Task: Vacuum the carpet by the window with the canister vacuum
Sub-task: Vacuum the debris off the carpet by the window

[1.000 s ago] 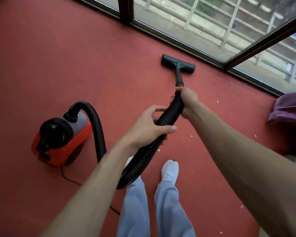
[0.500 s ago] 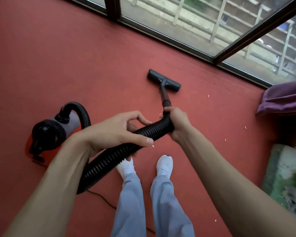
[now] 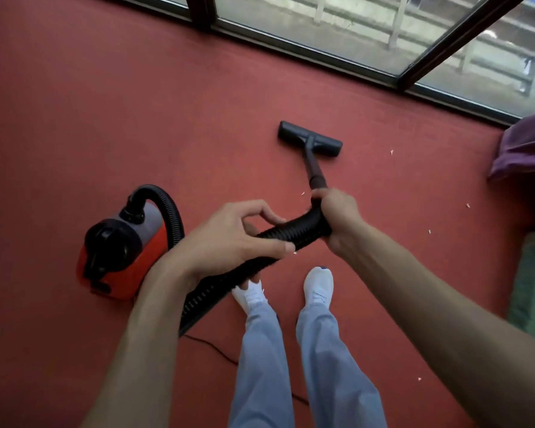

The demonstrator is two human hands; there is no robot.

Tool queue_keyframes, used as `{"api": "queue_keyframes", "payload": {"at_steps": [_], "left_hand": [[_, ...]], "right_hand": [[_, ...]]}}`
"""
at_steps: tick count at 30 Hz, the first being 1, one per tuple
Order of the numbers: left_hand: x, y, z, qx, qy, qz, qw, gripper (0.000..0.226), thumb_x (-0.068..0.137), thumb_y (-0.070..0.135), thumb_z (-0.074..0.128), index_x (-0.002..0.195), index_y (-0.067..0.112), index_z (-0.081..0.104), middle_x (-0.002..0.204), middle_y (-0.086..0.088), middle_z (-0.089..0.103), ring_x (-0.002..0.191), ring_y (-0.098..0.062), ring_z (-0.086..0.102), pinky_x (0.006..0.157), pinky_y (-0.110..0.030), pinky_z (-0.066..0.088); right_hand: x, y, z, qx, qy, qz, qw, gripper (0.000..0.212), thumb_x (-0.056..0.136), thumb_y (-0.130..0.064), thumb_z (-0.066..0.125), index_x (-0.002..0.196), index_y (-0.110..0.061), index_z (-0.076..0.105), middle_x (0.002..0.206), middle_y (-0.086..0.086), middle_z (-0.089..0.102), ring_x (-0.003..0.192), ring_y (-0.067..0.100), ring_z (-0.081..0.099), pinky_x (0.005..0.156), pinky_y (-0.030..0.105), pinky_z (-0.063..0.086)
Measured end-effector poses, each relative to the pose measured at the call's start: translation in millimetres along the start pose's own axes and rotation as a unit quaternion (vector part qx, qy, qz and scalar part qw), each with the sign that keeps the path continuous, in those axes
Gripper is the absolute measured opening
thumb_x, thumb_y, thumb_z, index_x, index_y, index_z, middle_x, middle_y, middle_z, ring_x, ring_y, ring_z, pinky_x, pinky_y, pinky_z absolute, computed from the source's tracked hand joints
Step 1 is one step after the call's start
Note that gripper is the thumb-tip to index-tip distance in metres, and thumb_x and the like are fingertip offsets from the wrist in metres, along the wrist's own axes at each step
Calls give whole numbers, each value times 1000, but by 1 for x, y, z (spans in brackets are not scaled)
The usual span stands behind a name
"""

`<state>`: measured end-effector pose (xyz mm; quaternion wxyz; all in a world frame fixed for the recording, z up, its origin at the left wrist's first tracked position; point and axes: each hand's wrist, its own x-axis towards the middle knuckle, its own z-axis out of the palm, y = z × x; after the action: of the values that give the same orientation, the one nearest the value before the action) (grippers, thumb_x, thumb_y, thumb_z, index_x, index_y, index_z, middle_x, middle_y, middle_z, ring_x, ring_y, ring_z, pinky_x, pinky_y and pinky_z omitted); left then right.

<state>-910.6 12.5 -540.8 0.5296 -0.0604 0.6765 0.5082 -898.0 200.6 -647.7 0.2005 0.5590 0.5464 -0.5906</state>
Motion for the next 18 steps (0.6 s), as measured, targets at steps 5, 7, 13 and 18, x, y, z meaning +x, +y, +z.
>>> {"api": "queue_keyframes", "payload": {"at_steps": [5, 7, 13, 18], "left_hand": [[-3, -6, -1, 67, -52, -50, 995, 28, 80, 25, 82, 104, 25, 67, 85, -22, 72, 52, -20, 63, 50, -31, 53], [6, -14, 5, 79, -26, -47, 995, 28, 81, 27, 80, 105, 25, 65, 78, -17, 72, 51, -22, 64, 49, -32, 53], [31, -36, 37, 34, 83, 8, 996, 27, 87, 33, 72, 110, 27, 58, 61, 5, 66, 53, -23, 64, 53, -37, 57], [22, -24, 33, 34, 71, 4, 997, 24, 84, 35, 75, 101, 29, 58, 72, -8, 70, 51, -24, 63, 51, -38, 54]], "right_hand": [[-11, 39, -3, 41, 9, 33, 999, 49, 88, -11, 54, 134, -26, 45, 101, 9, 58, 81, 24, 55, 67, 35, 50], [-1, 38, 2, 20, 11, 17, 1000, 51, 87, -12, 54, 135, -24, 45, 102, 8, 58, 84, 24, 55, 72, 38, 50], [36, 4, 15, -56, 51, -50, 996, 55, 85, -17, 53, 138, -25, 45, 107, 11, 65, 86, 29, 61, 83, 46, 56], [24, 0, 11, -58, 78, -88, 991, 21, 67, -25, 49, 85, -23, 60, 75, 8, 59, 72, 28, 57, 78, 53, 55]]}}
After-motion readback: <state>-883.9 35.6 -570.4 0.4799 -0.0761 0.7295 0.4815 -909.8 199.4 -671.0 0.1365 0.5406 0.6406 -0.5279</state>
